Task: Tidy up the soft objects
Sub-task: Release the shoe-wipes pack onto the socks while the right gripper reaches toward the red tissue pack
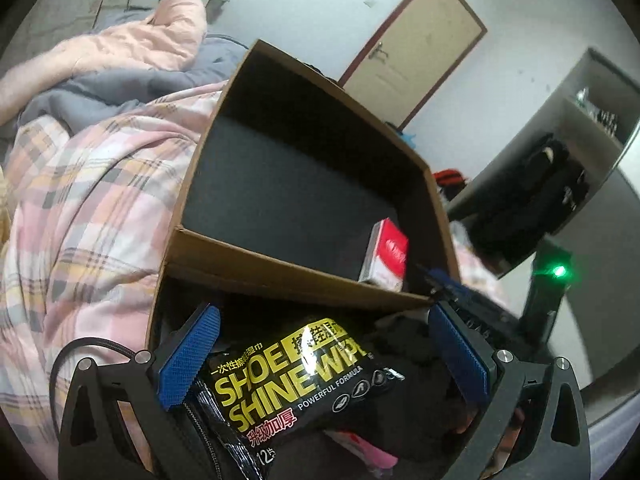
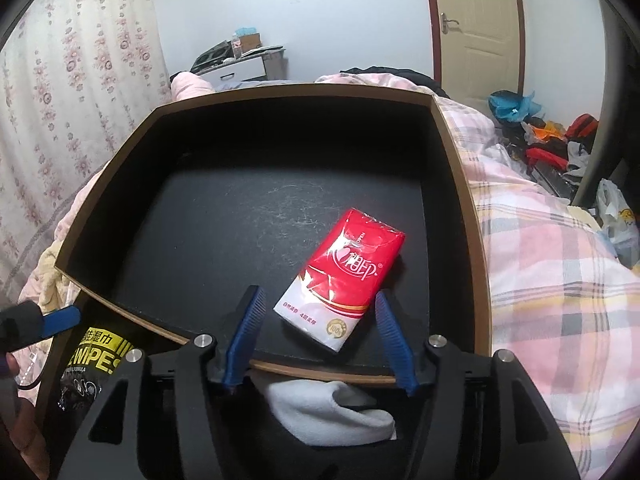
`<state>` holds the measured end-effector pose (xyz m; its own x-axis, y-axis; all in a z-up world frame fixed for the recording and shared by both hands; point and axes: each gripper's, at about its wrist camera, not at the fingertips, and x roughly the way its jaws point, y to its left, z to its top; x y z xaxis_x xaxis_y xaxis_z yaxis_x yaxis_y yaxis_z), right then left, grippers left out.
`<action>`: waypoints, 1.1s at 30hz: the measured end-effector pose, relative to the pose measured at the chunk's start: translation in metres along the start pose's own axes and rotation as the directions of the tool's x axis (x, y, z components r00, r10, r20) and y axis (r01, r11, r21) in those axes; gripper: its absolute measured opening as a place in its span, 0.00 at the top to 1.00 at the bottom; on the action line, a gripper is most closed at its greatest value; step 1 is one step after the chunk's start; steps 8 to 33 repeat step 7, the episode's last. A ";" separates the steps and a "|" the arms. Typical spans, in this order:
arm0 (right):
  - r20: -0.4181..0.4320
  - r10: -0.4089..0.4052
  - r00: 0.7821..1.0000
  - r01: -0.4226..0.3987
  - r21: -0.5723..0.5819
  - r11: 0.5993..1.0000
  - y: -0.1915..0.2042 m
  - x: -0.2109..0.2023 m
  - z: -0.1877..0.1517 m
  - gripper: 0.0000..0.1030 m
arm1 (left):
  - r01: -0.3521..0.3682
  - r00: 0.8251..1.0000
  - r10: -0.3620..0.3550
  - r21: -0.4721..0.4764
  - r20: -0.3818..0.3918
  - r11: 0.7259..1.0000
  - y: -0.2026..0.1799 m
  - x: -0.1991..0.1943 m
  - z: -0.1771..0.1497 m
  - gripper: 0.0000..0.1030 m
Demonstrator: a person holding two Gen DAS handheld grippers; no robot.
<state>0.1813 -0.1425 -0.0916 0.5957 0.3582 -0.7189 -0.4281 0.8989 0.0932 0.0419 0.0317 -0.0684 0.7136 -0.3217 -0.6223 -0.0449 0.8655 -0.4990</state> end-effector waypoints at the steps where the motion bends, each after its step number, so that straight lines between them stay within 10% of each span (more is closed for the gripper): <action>1: 0.001 -0.001 1.000 0.001 -0.001 1.000 0.000 0.000 0.000 0.47 | -0.021 1.000 0.021 0.022 -0.006 1.000 -0.004 0.002 -0.001 0.00; 33: 0.009 -0.024 1.000 0.024 0.007 1.000 -0.003 -0.001 -0.003 0.36 | -0.045 0.999 0.047 0.062 -0.028 0.997 -0.009 0.010 -0.003 0.00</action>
